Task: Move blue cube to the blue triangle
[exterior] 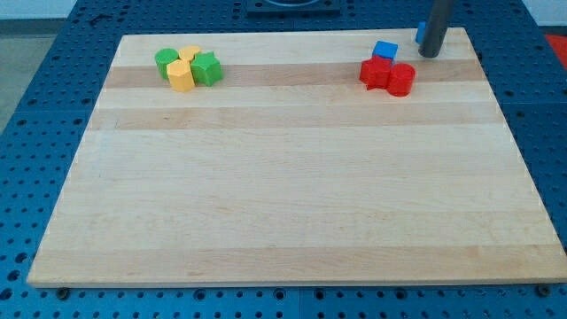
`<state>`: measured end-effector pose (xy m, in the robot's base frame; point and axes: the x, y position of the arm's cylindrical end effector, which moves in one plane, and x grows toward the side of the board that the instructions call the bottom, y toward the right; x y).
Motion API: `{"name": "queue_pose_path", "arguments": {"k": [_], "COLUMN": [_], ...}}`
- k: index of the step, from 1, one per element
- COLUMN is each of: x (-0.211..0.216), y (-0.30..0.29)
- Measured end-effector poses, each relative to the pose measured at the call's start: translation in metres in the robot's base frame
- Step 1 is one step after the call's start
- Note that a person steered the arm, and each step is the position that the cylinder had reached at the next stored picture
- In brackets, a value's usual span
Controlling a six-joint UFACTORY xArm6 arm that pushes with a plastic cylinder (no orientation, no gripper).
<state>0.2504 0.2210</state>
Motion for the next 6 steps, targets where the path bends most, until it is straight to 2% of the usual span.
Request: {"name": "queue_pose_path", "arguments": {"k": [2,4,5,6], "x": [-0.005,0.065,0.104,0.123], "y": [0.005,-0.002,-0.021,-0.060]}}
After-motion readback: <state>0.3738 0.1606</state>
